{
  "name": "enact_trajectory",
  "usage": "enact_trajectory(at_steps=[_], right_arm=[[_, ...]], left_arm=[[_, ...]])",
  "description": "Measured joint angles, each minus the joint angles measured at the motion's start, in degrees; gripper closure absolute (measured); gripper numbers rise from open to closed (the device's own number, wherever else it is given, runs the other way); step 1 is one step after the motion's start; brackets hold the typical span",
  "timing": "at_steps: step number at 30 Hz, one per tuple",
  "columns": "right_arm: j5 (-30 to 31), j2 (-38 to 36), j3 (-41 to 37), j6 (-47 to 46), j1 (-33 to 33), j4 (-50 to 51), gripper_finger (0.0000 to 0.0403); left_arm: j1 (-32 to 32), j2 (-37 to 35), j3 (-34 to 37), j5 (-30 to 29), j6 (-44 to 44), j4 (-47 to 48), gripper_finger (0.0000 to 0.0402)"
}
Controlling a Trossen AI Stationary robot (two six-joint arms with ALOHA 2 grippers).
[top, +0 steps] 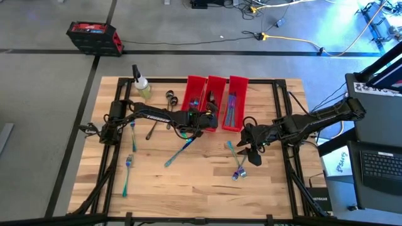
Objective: Sort silverware
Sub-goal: Put the black spoon into the middle red silverware bin
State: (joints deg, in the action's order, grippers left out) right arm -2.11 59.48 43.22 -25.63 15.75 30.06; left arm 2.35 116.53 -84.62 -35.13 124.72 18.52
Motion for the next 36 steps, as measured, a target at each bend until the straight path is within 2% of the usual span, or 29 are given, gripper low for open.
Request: enact_trajectory(at_steps=[11, 19, 23, 27, 31, 36], right_arm=[[0.02, 0.00, 0.00, 0.00, 0.00, 0.00, 0.0240], [0.04, 0.00, 0.00, 0.00, 0.00, 0.00, 0.0240], [0.06, 0.00, 0.00, 0.00, 0.00, 0.00, 0.0240], [0.07, 0.00, 0.00, 0.00, 0.00, 0.00, 0.0240], [0.07, 0.00, 0.00, 0.00, 0.00, 0.00, 0.0240], [0.09, 0.00, 0.00, 0.00, 0.00, 0.00, 0.0240]], left_arm=[[0.00, -0.02, 0.00, -0.07, 1.01, 2.01, 0.0394], [-0.07, -0.02, 0.00, -0.71, 0.91, 1.49, 0.0313], [-0.11, -0.02, 0.00, -0.90, 1.06, 1.48, 0.0292], [-0.22, -0.02, 0.00, 0.26, 1.31, 1.73, 0.0286], [-0.30, -0.02, 0.00, 4.15, 4.41, 5.34, 0.0286], [-0.39, -0.02, 0.02, 4.53, 5.37, 5.76, 0.0286]])
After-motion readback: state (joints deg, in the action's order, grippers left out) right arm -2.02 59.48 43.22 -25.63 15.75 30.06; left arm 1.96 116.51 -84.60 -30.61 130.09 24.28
